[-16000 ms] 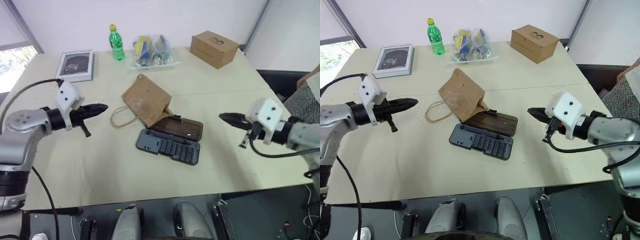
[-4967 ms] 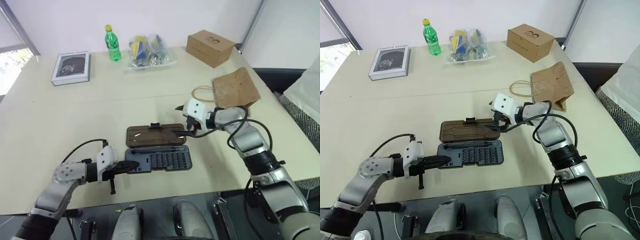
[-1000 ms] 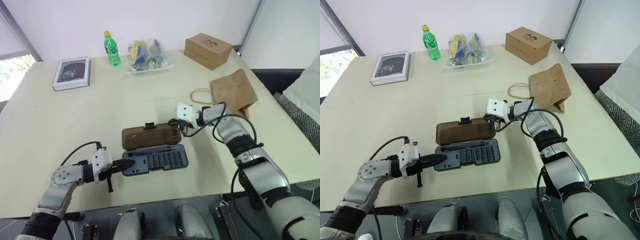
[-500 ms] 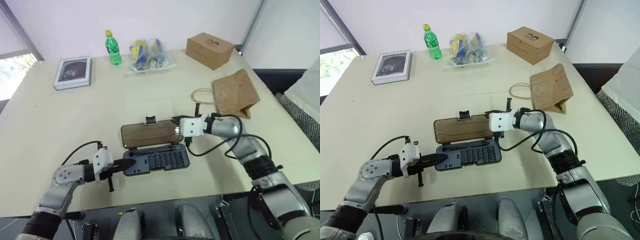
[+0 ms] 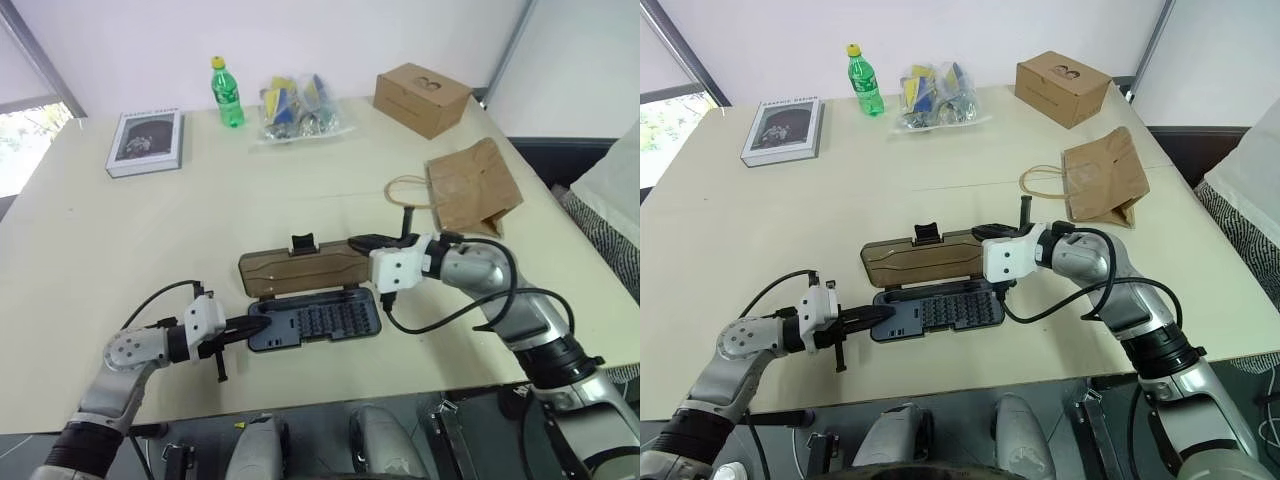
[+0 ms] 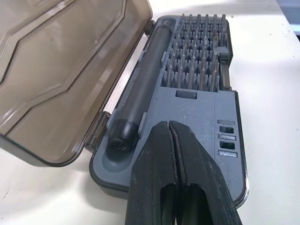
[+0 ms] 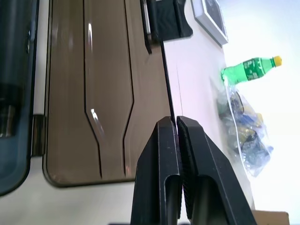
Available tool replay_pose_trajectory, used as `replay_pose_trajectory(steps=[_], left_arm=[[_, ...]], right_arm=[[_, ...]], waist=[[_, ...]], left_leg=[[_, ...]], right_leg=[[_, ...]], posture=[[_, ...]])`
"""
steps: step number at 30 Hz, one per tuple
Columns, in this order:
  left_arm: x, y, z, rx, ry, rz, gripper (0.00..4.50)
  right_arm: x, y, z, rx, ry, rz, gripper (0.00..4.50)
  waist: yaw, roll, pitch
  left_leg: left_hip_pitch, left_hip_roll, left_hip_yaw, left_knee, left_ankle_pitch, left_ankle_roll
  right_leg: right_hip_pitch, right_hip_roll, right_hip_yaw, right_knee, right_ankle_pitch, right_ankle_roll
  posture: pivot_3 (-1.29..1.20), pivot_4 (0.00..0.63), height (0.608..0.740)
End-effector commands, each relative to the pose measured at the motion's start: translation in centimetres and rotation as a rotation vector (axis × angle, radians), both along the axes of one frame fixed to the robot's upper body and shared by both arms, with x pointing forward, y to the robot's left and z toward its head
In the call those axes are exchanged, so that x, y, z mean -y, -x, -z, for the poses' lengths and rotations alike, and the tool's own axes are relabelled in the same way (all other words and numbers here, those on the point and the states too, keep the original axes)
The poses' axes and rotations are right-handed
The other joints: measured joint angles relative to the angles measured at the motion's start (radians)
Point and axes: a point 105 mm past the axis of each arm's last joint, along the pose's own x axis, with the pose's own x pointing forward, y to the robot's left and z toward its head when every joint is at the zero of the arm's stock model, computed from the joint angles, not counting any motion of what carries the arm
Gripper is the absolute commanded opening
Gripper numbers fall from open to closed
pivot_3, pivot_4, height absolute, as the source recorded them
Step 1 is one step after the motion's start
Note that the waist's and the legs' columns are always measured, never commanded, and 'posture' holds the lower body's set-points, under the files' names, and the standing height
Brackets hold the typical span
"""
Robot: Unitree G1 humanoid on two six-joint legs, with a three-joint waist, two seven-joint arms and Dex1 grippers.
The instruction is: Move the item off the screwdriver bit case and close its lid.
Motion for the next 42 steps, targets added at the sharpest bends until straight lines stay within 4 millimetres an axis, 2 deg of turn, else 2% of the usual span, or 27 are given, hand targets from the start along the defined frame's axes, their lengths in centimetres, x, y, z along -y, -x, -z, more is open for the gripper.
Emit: replay_pose_trajectory(steps=[1,8,12,15,22,30,42], left_arm=[[-1.4,1.8,4.2,-0.172,-0.110,-0.027,0.00],[-1.1,1.3,2.8,-0.159,-0.055,-0.038,0.00],[2.8,-1.9,-3.3,-0.096,-0.017,-0.011,0.00],[4.0,-2.2,-5.4,-0.098,-0.016,-0.010,0.00],[4.0,-2.7,-6.6,-0.124,0.016,-0.040,0.00],[3.8,-2.7,-6.7,-0.131,0.019,-0.043,0.00],[3.5,-2.6,-7.1,-0.137,0.027,-0.063,0.00]], right_arm=[[0.4,0.6,-1.9,0.041,-0.036,0.001,0.07],[0.6,0.5,-1.6,0.024,-0.037,0.010,0.07],[0.4,0.5,-1.5,0.020,-0.045,0.004,0.07],[0.3,0.6,-1.4,0.015,-0.044,-0.004,0.07],[0.3,0.6,-1.3,0.013,-0.039,-0.007,0.07],[0.5,0.5,-0.9,-0.015,-0.039,0.009,0.07],[1.0,-0.7,-0.7,-0.057,-0.084,0.072,0.07]], waist=[[0.001,0.000,0.000],[-0.001,-0.002,0.002],[0.011,-0.005,0.004],[0.020,-0.012,0.009],[0.022,-0.012,0.011],[0.021,-0.012,0.012],[0.023,-0.012,0.012]], left_leg=[[0.000,0.000,0.000,0.000,0.000,0.000],[0.000,0.000,0.000,0.000,0.000,0.000],[-0.010,0.000,-0.001,0.004,0.000,0.000],[-0.018,-0.002,-0.001,0.007,0.001,-0.001],[-0.030,-0.002,-0.001,0.009,0.001,-0.001],[-0.030,-0.002,-0.001,0.013,0.002,-0.002],[-0.030,-0.002,-0.001,0.019,0.002,-0.002]], right_leg=[[0.000,0.000,0.000,0.000,0.000,0.000],[0.000,0.000,0.000,0.000,0.000,0.001],[-0.006,0.002,-0.002,0.000,0.000,0.001],[-0.014,0.007,-0.001,0.002,0.002,0.004],[-0.024,0.009,-0.002,0.001,0.004,0.009],[-0.022,0.009,-0.003,0.002,0.003,0.006],[-0.019,0.009,-0.003,0.003,0.004,0.009]], posture=[[0.00,0.150,0.740],[0.00,0.150,0.740],[0.00,0.150,0.740],[0.00,0.150,0.740],[0.00,0.150,0.740],[0.00,0.150,0.740],[0.00,0.150,0.740]])
